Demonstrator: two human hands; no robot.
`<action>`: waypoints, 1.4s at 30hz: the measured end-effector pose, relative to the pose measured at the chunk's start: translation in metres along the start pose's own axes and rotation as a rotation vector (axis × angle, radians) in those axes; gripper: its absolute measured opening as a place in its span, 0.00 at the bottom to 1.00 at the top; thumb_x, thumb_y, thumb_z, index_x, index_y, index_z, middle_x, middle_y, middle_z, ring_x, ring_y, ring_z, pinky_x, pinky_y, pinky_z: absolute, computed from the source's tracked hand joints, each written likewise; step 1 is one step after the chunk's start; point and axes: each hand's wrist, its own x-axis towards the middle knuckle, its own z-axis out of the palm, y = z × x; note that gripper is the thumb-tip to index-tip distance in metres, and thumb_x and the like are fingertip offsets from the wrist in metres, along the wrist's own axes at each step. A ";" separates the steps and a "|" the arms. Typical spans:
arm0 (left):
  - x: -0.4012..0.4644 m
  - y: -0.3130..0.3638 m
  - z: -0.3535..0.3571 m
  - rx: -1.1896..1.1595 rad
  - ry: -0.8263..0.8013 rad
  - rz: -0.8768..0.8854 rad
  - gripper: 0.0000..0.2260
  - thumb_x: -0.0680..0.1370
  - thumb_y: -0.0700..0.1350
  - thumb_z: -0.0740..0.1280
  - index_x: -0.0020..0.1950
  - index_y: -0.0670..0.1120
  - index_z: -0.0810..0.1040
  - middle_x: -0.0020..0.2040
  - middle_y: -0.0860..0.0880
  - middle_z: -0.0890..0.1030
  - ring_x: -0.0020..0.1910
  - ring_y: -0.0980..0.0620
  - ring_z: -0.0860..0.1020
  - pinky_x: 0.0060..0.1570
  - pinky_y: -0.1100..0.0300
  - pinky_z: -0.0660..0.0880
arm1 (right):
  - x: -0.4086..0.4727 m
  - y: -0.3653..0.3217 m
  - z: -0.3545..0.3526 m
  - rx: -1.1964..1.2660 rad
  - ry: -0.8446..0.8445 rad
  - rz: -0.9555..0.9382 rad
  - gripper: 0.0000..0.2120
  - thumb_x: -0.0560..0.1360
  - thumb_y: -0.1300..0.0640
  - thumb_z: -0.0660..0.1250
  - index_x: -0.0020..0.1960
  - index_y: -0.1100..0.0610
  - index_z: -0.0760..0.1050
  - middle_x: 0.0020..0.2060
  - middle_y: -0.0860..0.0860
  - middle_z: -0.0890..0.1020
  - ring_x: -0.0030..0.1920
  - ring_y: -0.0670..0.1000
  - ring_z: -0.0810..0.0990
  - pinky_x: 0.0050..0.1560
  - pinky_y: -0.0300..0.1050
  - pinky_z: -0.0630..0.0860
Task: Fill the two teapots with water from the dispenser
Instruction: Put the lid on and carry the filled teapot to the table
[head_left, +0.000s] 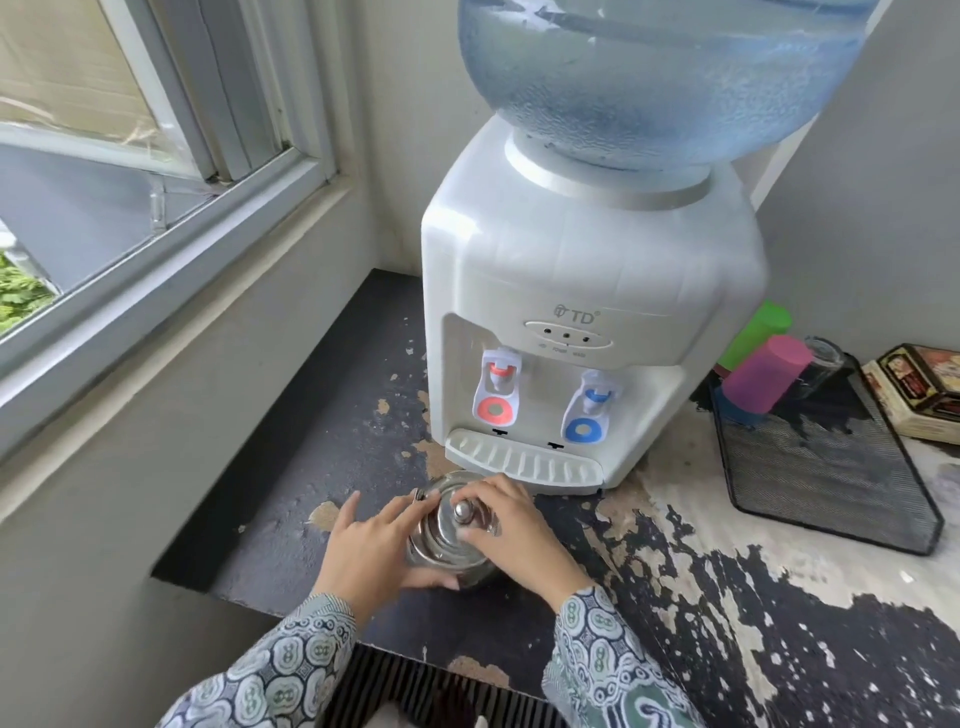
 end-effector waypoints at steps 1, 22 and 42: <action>0.002 0.001 -0.004 0.006 -0.019 -0.002 0.45 0.60 0.81 0.43 0.59 0.53 0.77 0.47 0.53 0.85 0.40 0.55 0.84 0.57 0.42 0.72 | 0.000 0.001 -0.002 0.035 -0.011 0.009 0.14 0.73 0.50 0.66 0.58 0.48 0.73 0.56 0.44 0.72 0.61 0.44 0.67 0.65 0.45 0.65; -0.028 0.049 -0.045 -0.129 -0.198 -0.298 0.11 0.79 0.52 0.57 0.50 0.48 0.74 0.47 0.45 0.81 0.47 0.42 0.79 0.45 0.51 0.74 | -0.067 0.005 -0.011 0.067 0.041 -0.116 0.12 0.77 0.54 0.62 0.58 0.57 0.74 0.51 0.50 0.80 0.51 0.45 0.76 0.51 0.37 0.70; -0.204 0.321 -0.059 -0.264 -0.195 0.053 0.12 0.76 0.56 0.63 0.54 0.51 0.76 0.44 0.48 0.84 0.44 0.48 0.81 0.44 0.51 0.78 | -0.418 0.081 -0.087 0.084 0.217 0.030 0.12 0.76 0.54 0.63 0.57 0.56 0.75 0.52 0.48 0.79 0.51 0.46 0.77 0.56 0.46 0.74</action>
